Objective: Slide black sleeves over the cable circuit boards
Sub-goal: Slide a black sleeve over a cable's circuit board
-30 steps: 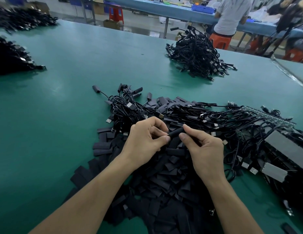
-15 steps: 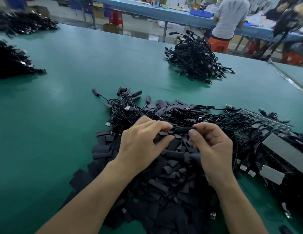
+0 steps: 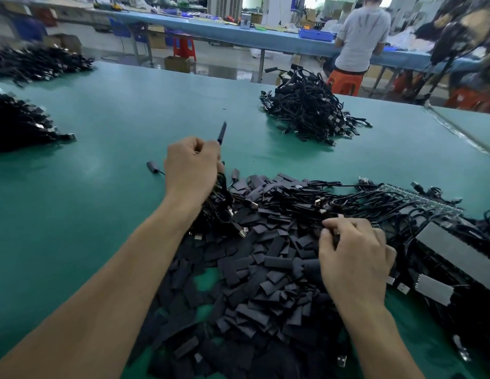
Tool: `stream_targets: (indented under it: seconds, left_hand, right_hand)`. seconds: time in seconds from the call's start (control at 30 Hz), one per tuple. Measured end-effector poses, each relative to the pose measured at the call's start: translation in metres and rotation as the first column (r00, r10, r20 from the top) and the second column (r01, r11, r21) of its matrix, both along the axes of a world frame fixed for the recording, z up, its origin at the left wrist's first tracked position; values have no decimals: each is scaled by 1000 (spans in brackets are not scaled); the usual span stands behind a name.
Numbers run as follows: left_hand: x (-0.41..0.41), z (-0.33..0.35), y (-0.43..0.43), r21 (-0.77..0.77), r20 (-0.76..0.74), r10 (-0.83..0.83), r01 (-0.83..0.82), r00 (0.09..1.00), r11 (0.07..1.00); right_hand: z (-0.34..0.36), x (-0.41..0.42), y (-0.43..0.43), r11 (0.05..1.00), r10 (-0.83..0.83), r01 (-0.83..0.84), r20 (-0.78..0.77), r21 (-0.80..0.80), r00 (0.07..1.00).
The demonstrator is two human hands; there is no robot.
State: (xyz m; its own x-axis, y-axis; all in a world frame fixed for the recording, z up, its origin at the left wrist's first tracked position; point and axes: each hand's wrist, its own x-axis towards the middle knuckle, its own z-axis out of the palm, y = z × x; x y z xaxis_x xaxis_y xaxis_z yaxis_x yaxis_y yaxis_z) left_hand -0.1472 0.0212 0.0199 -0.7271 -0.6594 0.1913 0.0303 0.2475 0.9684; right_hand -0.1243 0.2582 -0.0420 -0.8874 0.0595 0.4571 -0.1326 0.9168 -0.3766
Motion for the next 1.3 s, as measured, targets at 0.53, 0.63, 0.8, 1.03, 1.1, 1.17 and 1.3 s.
stream_targets:
  seconds: [0.53,0.63,0.8,1.03,1.1,1.17,1.3]
  left_hand:
    - [-22,-27,-45,-543,437,250,32,864,839]
    - [-12,-25,-25,-627,239,222,-24,945,779]
    - [14,-23,37,-609,184,-213,281,960,742]
    - [32,-38,91,-90,75,-652,657,754,749]
    - [33,-43,93,-37,-7,-648,648,761,761]
    - [33,-47,92,-10,-59,-608,608,792,794]
    - [32,-47,91,85,-170,-467,485,868,870]
  right_hand:
    - [-1,-11,23,992,-101,116,225,-50,969]
    - [-2,-13,23,987,-48,75,189,-139,981]
    - [3,-14,19,963,77,-120,-182,-239,980]
    - [-2,-9,0,836,311,-486,-507,-256,804]
    - [-4,-8,-3,800,332,-520,-502,-298,799]
    - [-5,-8,-5,750,369,-566,-493,-344,788]
    - [-5,-7,-4,773,375,-543,-454,-328,808]
